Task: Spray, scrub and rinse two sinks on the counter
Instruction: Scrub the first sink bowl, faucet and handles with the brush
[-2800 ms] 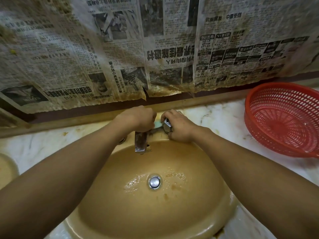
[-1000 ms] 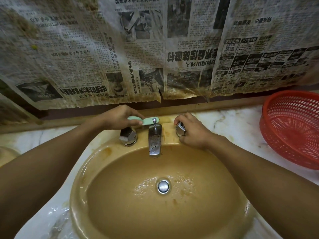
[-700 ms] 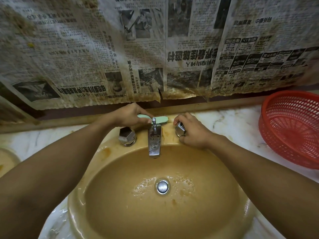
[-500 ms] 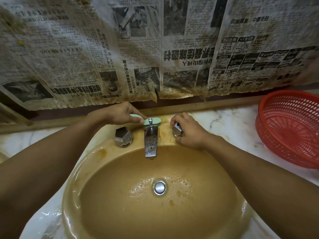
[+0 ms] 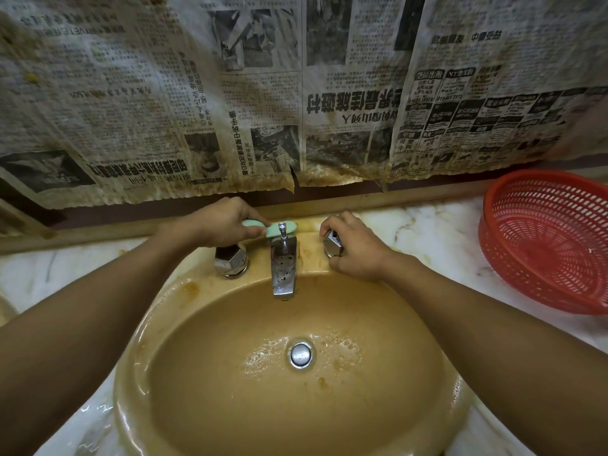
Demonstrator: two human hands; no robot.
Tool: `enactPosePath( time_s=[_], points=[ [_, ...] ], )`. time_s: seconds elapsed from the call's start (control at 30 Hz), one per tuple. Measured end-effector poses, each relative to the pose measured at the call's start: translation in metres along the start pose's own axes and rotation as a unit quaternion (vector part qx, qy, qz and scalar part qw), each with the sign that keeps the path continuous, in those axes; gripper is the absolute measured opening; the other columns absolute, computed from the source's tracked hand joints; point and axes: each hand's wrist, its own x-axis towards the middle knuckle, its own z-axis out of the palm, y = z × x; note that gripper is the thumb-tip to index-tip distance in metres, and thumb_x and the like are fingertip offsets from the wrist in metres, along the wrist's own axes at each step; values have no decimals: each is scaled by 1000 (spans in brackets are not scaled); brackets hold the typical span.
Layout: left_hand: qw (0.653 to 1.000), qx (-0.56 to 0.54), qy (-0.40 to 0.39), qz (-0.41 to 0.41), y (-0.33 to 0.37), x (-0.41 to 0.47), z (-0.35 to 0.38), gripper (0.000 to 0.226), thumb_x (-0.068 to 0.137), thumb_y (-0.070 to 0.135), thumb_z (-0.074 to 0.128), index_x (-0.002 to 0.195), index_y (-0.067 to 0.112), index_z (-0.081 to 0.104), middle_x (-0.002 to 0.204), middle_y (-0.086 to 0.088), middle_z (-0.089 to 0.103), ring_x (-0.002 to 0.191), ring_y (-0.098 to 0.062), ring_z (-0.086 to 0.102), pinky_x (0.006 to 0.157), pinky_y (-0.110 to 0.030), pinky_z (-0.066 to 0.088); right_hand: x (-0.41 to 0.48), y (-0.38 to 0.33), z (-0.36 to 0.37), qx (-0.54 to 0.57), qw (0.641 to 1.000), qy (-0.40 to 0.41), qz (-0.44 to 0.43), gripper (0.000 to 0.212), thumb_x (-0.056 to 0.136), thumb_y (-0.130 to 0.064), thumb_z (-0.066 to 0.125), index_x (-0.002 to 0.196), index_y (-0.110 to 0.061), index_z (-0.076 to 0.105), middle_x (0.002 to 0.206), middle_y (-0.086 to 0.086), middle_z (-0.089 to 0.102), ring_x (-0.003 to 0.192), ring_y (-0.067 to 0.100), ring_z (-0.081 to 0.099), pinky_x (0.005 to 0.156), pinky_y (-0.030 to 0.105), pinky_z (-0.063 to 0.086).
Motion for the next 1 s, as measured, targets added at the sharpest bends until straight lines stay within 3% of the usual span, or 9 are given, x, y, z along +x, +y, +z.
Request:
enactPosePath(
  time_s=[0.07,0.13,0.23,0.37,0.47,0.57,0.67,0.87,1.0],
  points=[
    [999,13,18,-27,9,-7,1,28,98,39,66,124,32,73,122,7,73,103,-8,65,94,-36,55,-1,-1,-1,-3,1000,-4,4,52,78,-17,75,121,-32,49,118,-9,35,114,20,44,97,37,44],
    [997,29,33,-67,11,-29,-2,27,98,41,65,122,32,75,108,5,75,90,-7,65,78,-30,54,-2,-3,-1,-4,1000,-4,8,52,79,-17,75,121,-33,49,119,-9,35,114,19,44,99,38,45],
    [987,18,87,-131,17,-65,11,26,98,44,64,116,30,77,91,4,70,77,-8,60,60,-26,42,-2,-4,-1,-6,1000,-2,12,52,78,-16,75,121,-32,50,119,-8,36,114,19,44,101,40,44],
    [960,46,183,-208,50,-63,63,30,100,41,53,111,22,73,96,-4,67,81,-25,60,65,-33,43,-2,-4,1,-6,1000,1,14,52,77,-16,75,118,-34,49,121,-7,37,115,19,45,102,42,45],
    [948,34,221,-227,65,-62,84,29,103,34,49,112,16,69,95,-4,64,79,-27,53,67,-33,39,-2,-3,2,0,1000,1,14,51,77,-17,73,116,-36,47,121,-8,38,116,20,45,102,42,45],
    [950,57,217,-219,61,-89,91,29,103,35,49,118,19,68,99,-7,63,84,-30,59,68,-33,41,-1,-1,3,2,1000,0,16,51,77,-16,73,115,-37,47,122,-7,39,115,21,45,101,41,45],
    [952,98,206,-205,53,-107,93,28,104,35,49,120,21,67,93,-5,58,78,-26,53,65,-33,41,-1,-1,4,7,1000,5,18,50,76,-18,74,114,-38,48,122,-7,39,113,22,46,100,42,47],
    [948,129,194,-215,82,-83,102,26,96,3,47,113,9,65,101,-11,66,89,-33,65,65,-33,42,-2,-4,2,8,1000,5,22,49,76,-18,74,111,-40,47,122,-6,40,112,25,48,100,44,47],
    [946,149,204,-203,64,-108,115,21,101,16,48,117,15,61,100,-8,68,87,-32,68,62,-34,38,-1,-4,3,4,1000,5,18,48,77,-17,73,111,-39,47,122,-4,40,112,24,48,102,44,46]
  ],
)
